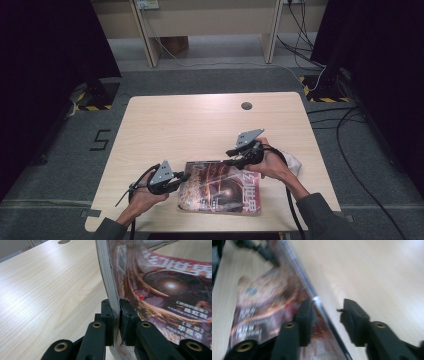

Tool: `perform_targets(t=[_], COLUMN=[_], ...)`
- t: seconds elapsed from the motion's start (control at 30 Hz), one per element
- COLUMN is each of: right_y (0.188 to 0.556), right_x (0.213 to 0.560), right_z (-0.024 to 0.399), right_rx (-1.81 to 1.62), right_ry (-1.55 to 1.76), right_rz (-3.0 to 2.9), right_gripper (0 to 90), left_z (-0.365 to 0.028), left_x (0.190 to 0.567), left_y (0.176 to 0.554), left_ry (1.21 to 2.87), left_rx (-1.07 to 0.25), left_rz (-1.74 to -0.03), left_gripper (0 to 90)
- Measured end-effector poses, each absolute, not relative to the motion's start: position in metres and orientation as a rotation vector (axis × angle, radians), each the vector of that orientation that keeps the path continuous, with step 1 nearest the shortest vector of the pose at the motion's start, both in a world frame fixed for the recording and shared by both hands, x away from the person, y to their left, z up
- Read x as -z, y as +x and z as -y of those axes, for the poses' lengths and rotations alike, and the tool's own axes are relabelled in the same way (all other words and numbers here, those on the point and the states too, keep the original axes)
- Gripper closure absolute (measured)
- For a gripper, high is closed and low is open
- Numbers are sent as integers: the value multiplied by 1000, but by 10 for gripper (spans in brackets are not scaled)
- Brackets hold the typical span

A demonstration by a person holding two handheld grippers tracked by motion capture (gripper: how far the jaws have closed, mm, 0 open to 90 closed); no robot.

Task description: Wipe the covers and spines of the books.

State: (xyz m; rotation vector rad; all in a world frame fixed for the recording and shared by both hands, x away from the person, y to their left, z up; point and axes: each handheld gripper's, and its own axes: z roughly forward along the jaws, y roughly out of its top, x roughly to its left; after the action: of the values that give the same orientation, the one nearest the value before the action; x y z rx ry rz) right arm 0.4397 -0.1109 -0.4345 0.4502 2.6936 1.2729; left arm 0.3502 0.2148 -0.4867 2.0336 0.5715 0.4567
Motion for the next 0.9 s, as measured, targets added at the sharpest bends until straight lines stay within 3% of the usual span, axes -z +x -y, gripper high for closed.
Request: perform_targets(t=[0.33,0.9], right_y=[430,426], right_x=[427,463], right_z=[156,234], right_rx=[-1257,-876], right_ry=[767,1095], right_rz=[-2446,-2340], right_gripper=[489,465], left_z=[-224,-228], left_x=[481,482], left_y=[337,334], left_ry=[1990,1990], left_rx=[-503,-500], left_rz=[-616,-684], left_gripper=[841,836])
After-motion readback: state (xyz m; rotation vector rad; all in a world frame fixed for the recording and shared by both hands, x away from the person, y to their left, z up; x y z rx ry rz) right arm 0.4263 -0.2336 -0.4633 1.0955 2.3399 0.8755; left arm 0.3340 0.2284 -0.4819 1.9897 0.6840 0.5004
